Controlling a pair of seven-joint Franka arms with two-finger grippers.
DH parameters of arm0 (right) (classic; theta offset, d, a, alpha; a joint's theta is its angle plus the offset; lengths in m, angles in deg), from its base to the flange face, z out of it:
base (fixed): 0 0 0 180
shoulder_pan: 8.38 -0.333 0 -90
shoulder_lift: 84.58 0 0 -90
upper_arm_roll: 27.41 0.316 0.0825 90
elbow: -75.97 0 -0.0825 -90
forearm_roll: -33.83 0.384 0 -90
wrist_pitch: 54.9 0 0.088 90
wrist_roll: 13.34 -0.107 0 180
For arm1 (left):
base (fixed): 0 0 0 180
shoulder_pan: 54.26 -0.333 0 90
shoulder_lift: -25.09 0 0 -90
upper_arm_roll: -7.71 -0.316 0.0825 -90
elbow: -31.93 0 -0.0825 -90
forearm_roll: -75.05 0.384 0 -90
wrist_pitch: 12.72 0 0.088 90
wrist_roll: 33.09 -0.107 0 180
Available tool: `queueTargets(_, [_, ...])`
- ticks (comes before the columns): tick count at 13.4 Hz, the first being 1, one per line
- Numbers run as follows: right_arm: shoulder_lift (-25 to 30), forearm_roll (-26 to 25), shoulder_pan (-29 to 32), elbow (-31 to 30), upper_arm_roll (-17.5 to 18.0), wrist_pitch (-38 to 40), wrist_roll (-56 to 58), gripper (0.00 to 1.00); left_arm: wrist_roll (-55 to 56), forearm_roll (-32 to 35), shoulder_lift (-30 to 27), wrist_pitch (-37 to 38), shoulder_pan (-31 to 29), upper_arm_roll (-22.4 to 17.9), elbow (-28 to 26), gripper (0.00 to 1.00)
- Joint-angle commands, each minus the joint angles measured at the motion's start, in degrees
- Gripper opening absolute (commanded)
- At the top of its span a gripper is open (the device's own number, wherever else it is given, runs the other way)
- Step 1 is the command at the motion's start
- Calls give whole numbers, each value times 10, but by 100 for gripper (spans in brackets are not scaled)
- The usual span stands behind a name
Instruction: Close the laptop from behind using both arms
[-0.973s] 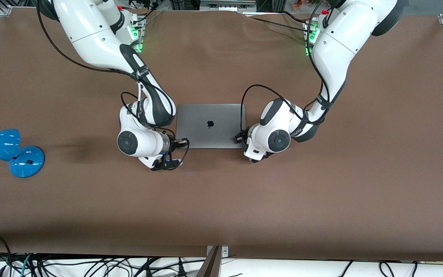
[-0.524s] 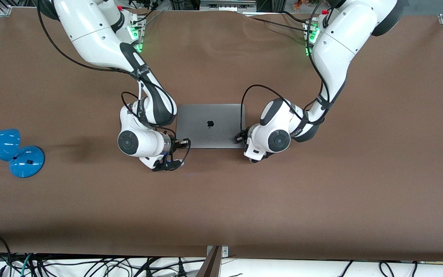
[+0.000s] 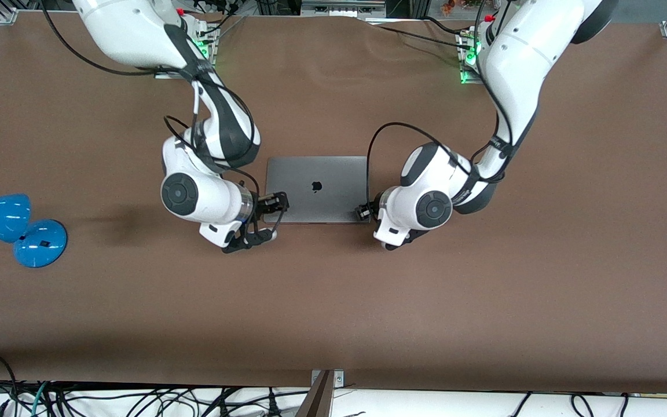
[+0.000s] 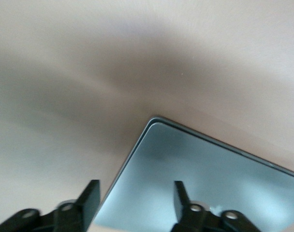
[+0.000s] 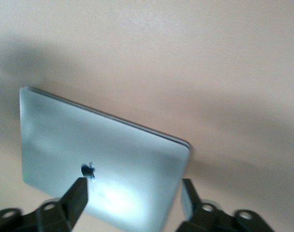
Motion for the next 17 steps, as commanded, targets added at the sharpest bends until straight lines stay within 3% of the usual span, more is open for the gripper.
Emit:
queueTargets(1, [81, -74, 21, -13, -3, 81, -26, 100, -9, 67, -85, 67, -9, 4, -20, 100])
queueTargets(4, [157, -88, 65, -12, -3, 171, -148, 100, -92, 70, -159, 121, -34, 5, -34, 100])
queueTargets(6, [197, -129, 89, -12, -1, 198, -144, 100, -103, 70, -201, 152, -63, 6, -35, 100])
queueTargets(9, [253, -169, 91, -8, 0, 238, -142, 100, -207, 72, -249, 197, -123, 4, -37, 100])
queueTargets(14, [323, -163, 140, -13, 1, 267, -143, 100, -376, 92, -377, 215, -229, 5, -129, 100])
queueTargets(17, [333, -161, 179, -16, 3, 275, -141, 100, -383, 93, -418, 230, -202, -36, -149, 100])
